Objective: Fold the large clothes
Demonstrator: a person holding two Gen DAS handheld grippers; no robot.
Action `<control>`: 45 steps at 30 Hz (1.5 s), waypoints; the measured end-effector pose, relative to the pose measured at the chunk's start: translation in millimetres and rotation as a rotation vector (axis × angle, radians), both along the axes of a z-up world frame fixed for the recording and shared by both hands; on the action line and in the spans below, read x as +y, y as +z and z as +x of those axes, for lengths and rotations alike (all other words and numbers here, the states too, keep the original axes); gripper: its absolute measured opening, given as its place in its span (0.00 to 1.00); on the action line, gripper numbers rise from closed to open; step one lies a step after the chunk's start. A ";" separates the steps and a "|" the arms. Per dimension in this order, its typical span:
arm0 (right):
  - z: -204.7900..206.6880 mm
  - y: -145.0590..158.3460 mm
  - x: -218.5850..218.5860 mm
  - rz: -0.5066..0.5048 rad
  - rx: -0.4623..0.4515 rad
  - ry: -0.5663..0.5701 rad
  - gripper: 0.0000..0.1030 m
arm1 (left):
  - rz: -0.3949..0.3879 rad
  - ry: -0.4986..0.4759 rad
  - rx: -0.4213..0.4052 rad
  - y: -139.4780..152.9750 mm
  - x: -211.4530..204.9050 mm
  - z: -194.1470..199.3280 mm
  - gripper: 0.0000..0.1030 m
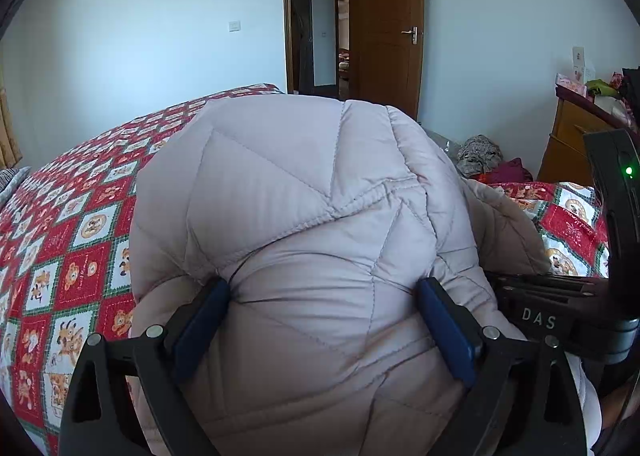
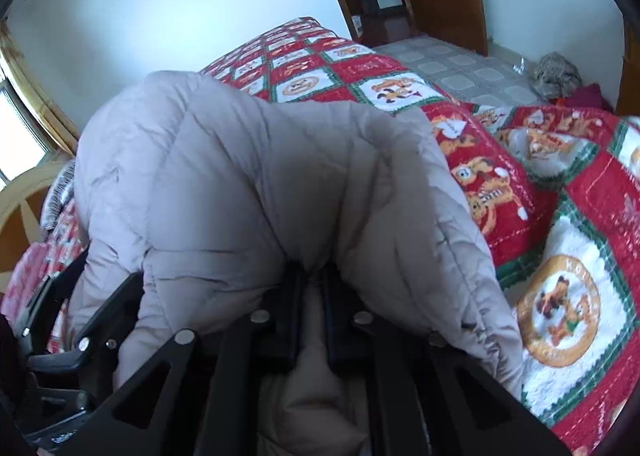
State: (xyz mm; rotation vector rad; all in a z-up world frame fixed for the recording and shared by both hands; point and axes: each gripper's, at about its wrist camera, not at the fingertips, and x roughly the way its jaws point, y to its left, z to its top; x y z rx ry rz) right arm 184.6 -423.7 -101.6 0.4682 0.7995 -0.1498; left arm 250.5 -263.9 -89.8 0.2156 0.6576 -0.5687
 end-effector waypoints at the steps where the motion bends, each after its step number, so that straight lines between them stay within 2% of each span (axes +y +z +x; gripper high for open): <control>1: -2.4 0.9 -1.7 0.012 -0.008 -0.004 0.09 | -0.003 -0.007 0.010 1.8 1.3 0.1 0.93; 5: -17.9 15.8 -13.2 0.078 -0.020 0.004 0.18 | -0.035 -0.080 0.077 23.4 31.0 -0.9 0.93; 6: -24.7 21.8 -18.0 0.098 -0.028 0.003 0.28 | -0.033 -0.062 0.056 32.0 45.6 -3.1 0.93; 7: -35.6 30.2 -22.7 0.115 -0.064 0.007 0.49 | -0.029 -0.040 0.036 37.7 56.7 -3.9 0.93; 8: -49.4 40.9 -26.8 0.114 -0.126 0.014 0.64 | -0.038 -0.016 0.029 43.5 71.9 -2.6 0.93; 9: -60.8 49.7 -29.2 0.094 -0.177 0.012 0.93 | -0.074 0.002 0.050 47.3 87.9 1.8 0.93; 10: -72.2 58.8 -30.5 0.059 -0.224 0.001 1.00 | -0.111 0.012 0.079 48.2 97.6 6.2 0.93; 11: -77.2 63.8 -31.4 0.040 -0.237 0.002 1.00 | -0.162 0.032 0.132 46.3 109.4 13.9 0.94; 14: -61.7 57.2 -29.4 0.041 -0.122 0.059 1.00 | -0.214 0.065 0.287 23.6 118.5 33.9 0.94; 16: -47.8 46.5 -22.9 0.005 -0.064 0.108 1.00 | -0.238 0.036 0.376 1.3 111.8 37.7 0.94; 18: -36.0 34.4 -20.1 -0.008 -0.023 0.142 1.00 | -0.330 0.010 0.440 -11.8 112.7 40.6 0.95; 20: -30.9 24.4 -29.7 0.054 -0.012 0.148 1.00 | -0.391 -0.004 0.493 -20.9 113.1 46.0 0.99; 22: -22.5 9.6 -44.2 0.182 0.005 0.163 1.00 | -0.437 -0.032 0.534 -29.3 108.1 54.9 0.99; 23: -18.1 2.0 -50.6 0.231 0.011 0.160 1.00 | -0.446 -0.042 0.535 -30.0 105.7 57.8 0.99; 24: -14.2 4.5 -47.4 0.187 0.017 0.158 1.00 | -0.451 -0.054 0.533 -32.3 99.7 60.9 0.99; 27: 3.9 3.9 -33.4 0.142 0.057 0.171 1.00 | -0.459 -0.073 0.533 -37.6 91.6 67.3 0.99; 28: 8.0 3.9 -28.9 0.154 0.057 0.188 0.99 | -0.476 -0.086 0.545 -38.9 92.3 69.4 0.99; 30: 6.8 -0.9 -21.8 0.251 0.052 0.218 0.93 | -0.501 -0.114 0.564 -38.9 100.1 69.1 0.99; 32: -2.5 -0.5 -10.8 0.283 0.050 0.244 0.91 | -0.502 -0.145 0.572 -31.6 106.5 56.0 0.99; 35: -29.0 1.5 20.3 0.310 0.081 0.304 0.89 | -0.456 -0.150 0.557 -11.1 121.9 22.5 0.99; 40: -108.3 -7.8 84.0 0.388 0.126 0.387 0.89 | -0.383 -0.101 0.594 13.7 174.5 -54.3 0.99; 43: -155.5 -15.1 114.5 0.388 0.106 0.418 0.90 | -0.326 -0.097 0.563 14.5 205.6 -100.2 0.99; 45: -178.9 -16.8 119.5 0.323 0.040 0.378 0.92 | -0.322 -0.086 0.556 6.5 217.3 -109.0 0.99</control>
